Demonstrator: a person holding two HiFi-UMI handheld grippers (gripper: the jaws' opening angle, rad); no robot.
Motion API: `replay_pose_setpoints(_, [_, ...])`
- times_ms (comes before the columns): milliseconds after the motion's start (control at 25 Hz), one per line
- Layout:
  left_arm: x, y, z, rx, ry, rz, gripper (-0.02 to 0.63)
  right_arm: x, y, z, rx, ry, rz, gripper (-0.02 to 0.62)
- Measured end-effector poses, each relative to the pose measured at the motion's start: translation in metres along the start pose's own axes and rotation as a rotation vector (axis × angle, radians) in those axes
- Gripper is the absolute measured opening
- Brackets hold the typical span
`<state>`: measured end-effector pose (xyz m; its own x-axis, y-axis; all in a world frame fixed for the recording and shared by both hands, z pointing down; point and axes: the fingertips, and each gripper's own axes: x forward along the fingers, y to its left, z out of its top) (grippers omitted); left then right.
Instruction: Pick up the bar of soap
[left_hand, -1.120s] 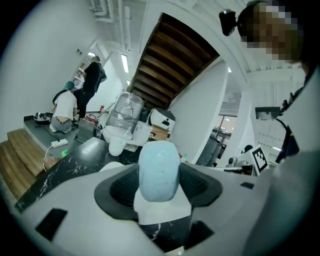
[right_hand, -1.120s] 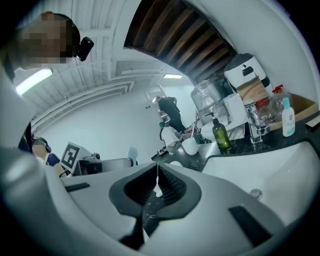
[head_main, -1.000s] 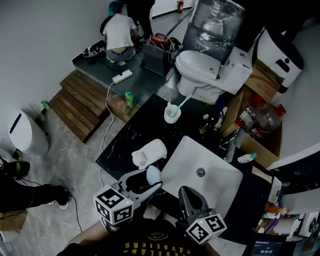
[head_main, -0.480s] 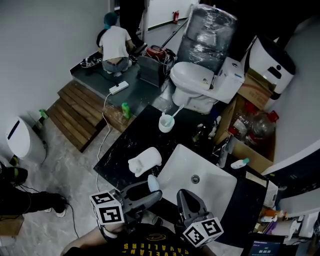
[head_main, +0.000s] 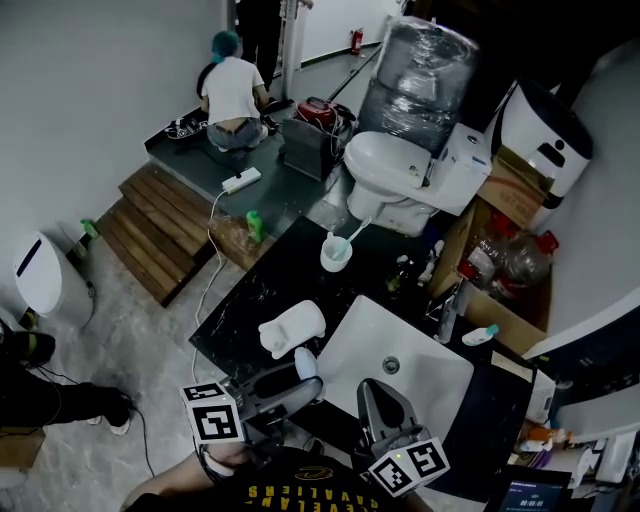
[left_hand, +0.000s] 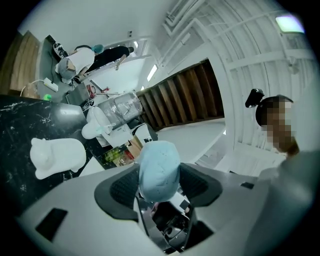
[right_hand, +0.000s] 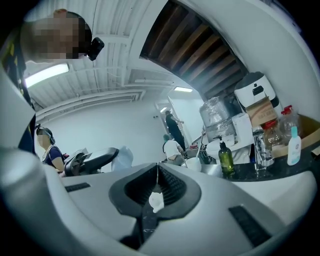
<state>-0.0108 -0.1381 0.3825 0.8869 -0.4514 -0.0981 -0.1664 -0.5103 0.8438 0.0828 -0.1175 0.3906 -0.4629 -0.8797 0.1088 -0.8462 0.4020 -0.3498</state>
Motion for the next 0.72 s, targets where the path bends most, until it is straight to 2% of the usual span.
replay_pose_setpoints(200, [0.0, 0.005, -0.001, -0.032, -0.009, -0.002, 0.265, 0.002, -0.002, -0.001, -0.001, 0.006, 0.003, 0.02])
replay_pose_setpoints(720, [0.009, 0.01, -0.013, -0.057, 0.035, 0.003, 0.265, -0.002, -0.007, -0.005, -0.001, 0.022, -0.013, 0.02])
